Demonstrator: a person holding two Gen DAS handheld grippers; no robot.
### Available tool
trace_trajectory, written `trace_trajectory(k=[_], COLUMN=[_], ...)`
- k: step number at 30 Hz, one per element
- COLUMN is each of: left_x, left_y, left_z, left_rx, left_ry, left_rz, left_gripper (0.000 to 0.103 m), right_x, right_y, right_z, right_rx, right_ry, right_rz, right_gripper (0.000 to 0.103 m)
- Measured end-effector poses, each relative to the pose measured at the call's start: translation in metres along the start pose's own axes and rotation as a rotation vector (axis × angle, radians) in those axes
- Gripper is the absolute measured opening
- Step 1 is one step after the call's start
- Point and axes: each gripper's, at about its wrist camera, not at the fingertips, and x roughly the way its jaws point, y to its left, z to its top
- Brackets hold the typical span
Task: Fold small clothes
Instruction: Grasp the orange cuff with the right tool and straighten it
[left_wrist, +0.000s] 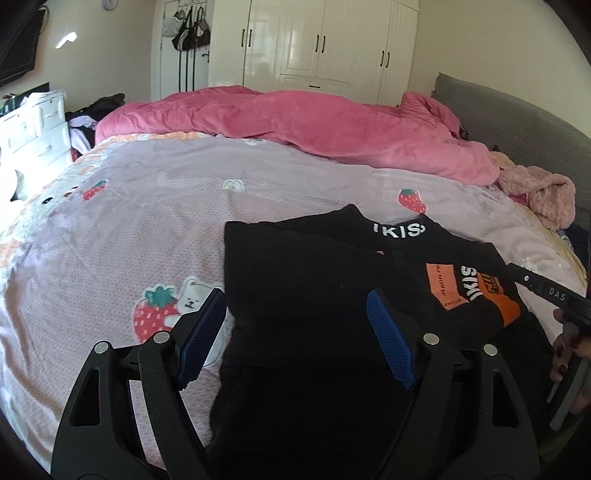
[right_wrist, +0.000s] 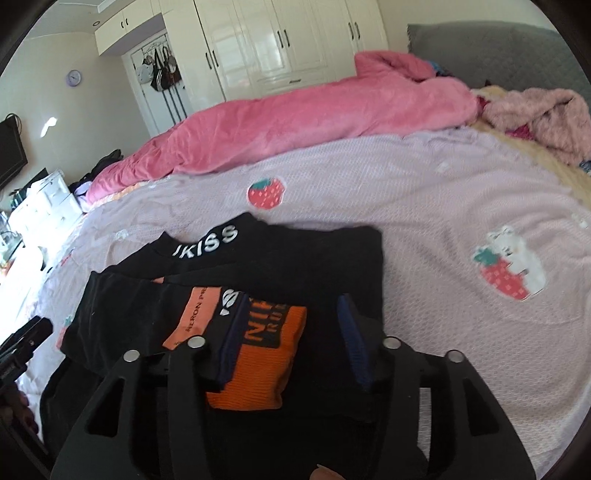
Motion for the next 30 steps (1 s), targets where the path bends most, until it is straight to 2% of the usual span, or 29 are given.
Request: trace_trajectory(k=[2, 6, 7, 8, 9, 11, 14, 16, 18, 22, 25, 30], left_x=[0.011, 0.034, 0.038, 0.044, 0.048, 0.053, 0.052, 0.052, 0.052, 0.053, 0.053, 0.054], left_y=[-0.006, -0.016, -0.015, -0.014, -0.014, -0.012, -0.01, -0.01, -0.01, -0.011, -0.009, -0.011], left_z=[0.002, -0.001, -0.004, -0.007, -0.01, -0.012, -0.012, -0.012, -0.012, -0.012, -0.012, -0.012], left_rx=[0.003, 0.034, 0.034, 0.031, 0.029, 0.02, 0.009, 0.005, 0.005, 0.009, 0.002, 0.009], left_ry=[0.028, 0.081, 0.095, 0.116, 0.132, 0.144, 0.141, 0.141, 0.14, 0.141, 0.143, 0.143], left_rz=[-0.025, -0.028, -0.03, -0.032, -0.037, -0.042, -0.053, -0.058, -0.058, -0.056, -0.062, -0.054], left_gripper=[0.071, 0.071, 0.071, 0.071, 0.071, 0.071, 0.071, 0.071, 0.071, 0.071, 0.071, 0.072], right_x=[0.01, 0.027, 0.029, 0.03, 0.03, 0.025, 0.005, -0.005, -0.008, 0.007, 0.018, 0.024], right_y=[-0.002, -0.011, -0.012, -0.012, -0.01, -0.004, 0.003, 0.01, 0.016, 0.013, 0.006, -0.008], right_z=[-0.002, -0.004, -0.004, -0.005, -0.006, -0.005, 0.002, 0.008, 0.011, 0.007, 0.004, 0.0], right_rx=[0.02, 0.081, 0.089, 0.096, 0.093, 0.068, 0.02, -0.032, -0.091, -0.11, -0.087, -0.033], right_ry=[0.037, 0.104, 0.108, 0.107, 0.102, 0.076, -0.015, -0.072, -0.1, -0.055, -0.005, 0.027], right_rz=[0.016, 0.076, 0.093, 0.121, 0.129, 0.134, 0.136, 0.106, 0.036, -0.047, -0.078, -0.127], right_gripper=[0.05, 0.05, 0.044, 0.024, 0.017, 0.011, 0.009, 0.008, 0.008, 0.006, 0.004, 0.002])
